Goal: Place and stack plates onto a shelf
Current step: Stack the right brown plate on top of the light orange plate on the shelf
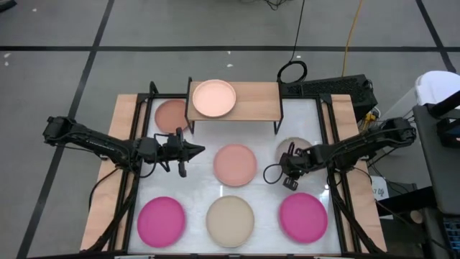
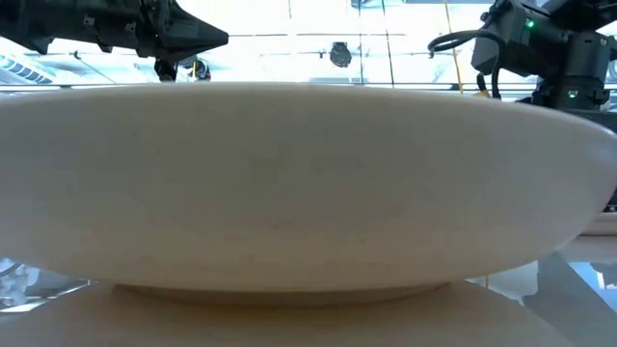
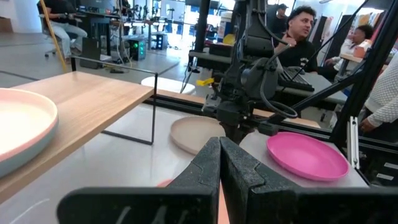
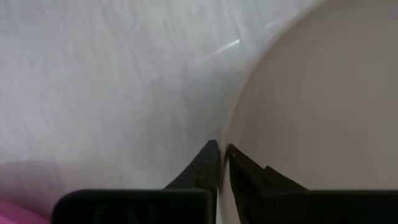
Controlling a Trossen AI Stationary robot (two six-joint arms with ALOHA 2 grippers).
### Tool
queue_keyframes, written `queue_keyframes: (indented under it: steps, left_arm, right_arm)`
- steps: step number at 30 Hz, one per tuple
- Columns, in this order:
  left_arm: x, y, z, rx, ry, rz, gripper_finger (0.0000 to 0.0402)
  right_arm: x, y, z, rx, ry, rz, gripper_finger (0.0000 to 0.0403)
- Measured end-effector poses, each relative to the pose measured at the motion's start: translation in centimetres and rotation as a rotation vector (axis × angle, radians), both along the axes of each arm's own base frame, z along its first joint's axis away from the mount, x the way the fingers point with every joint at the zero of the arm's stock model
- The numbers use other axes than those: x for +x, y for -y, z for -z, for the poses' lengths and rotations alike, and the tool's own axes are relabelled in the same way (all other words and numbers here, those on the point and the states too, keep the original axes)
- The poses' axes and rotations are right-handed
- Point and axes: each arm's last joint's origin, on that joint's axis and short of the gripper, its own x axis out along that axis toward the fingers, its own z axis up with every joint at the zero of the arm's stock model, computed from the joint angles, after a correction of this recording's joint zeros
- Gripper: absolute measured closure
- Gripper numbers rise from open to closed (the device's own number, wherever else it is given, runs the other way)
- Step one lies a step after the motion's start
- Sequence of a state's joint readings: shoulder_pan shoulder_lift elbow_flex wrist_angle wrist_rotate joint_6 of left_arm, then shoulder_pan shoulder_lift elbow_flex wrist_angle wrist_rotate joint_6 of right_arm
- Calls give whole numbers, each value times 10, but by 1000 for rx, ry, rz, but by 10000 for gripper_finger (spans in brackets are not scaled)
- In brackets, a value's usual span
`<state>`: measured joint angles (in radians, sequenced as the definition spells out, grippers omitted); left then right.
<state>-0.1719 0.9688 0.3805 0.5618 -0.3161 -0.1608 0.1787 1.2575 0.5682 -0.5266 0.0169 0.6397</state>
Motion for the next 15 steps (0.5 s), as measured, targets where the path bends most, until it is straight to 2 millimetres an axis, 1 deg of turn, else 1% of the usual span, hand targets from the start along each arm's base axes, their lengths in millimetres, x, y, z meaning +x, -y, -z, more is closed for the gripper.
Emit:
queue_keyframes:
  steps: [5, 8, 12, 15]
  left_arm:
    - [0, 0, 1, 0, -14, 0, 394]
    - [0, 0, 1, 0, -13, 0, 394]
    - [0, 0, 1, 0, -13, 0, 394]
    - [0, 0, 1, 0, -13, 0, 394]
  right_arm:
    - [-1, 0, -1, 21, 6, -15, 379]
    - [-1, -2, -3, 54, 13, -69, 390]
    - [-2, -2, -7, 57, 35, -76, 398]
    - [-2, -2, -14, 62, 73, -80, 400]
